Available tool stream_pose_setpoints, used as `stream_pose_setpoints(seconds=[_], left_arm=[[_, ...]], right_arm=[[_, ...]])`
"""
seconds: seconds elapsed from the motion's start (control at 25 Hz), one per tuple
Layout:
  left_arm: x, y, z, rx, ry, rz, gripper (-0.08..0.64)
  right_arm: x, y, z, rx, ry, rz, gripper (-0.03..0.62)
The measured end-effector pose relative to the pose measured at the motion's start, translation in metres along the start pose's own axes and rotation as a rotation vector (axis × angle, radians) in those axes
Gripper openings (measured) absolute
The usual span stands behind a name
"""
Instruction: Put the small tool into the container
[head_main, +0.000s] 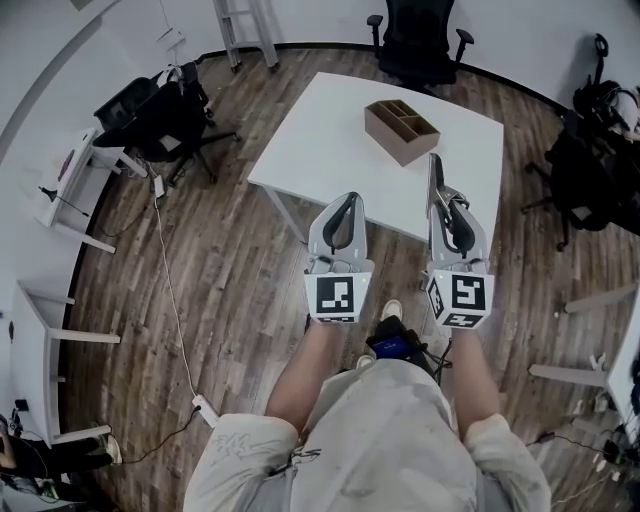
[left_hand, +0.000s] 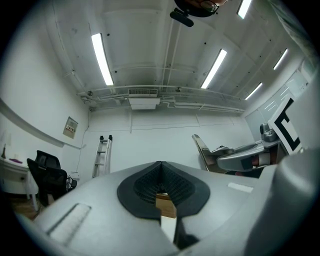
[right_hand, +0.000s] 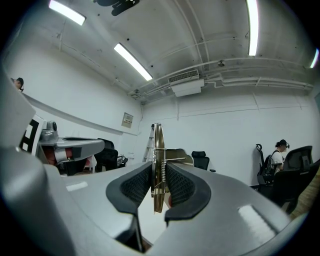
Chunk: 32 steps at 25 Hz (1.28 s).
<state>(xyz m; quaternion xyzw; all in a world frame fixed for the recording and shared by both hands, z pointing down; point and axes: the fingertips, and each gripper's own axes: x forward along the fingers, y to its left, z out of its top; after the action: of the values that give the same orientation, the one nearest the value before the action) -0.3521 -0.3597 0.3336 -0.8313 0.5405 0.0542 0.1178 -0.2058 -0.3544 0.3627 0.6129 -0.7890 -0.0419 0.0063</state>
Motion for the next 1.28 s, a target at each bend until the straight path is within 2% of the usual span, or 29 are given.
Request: stream_pose_setpoints(seconds=[0.12,0.32,0.6,0.8,1.0,1.16,1.28], left_arm=[[0.076,0.016,-0.02,0.008,-0.002,0.01,0.006],[0.232,0.046,-0.053,-0.005,0.004,0.023,0.006],[0.475,0.049,-0.109,0.003,0.018,0.036,0.006],[0.638,0.032,-0.15,0.005,0.026,0.043,0.006],[0.779,-0.016,-0.187,0.016,0.038,0.043,0.006],[0.901,-0.046,-0.196,0.027,0.062,0.038,0.006],[0.94,-0.062,-0.214,0.041,0.066,0.042,0.006]], right_arm=[[0.073,-0.038,-0.007,0.007,0.003,0.003,0.087],[0.219,-0.115,-0.014,0.016,0.007,0.015,0.089],[0.422,-0.26,-0.035,0.027,0.021,0.042,0.089],[0.547,-0.37,-0.058,0.038,0.025,0.056,0.089],[0.634,-0.493,-0.083,0.058,0.023,0.06,0.089],[0.714,-0.594,-0.084,0.091,0.03,0.062,0.089],[0.737,-0.631,-0.097,0.103,0.03,0.068,0.089]])
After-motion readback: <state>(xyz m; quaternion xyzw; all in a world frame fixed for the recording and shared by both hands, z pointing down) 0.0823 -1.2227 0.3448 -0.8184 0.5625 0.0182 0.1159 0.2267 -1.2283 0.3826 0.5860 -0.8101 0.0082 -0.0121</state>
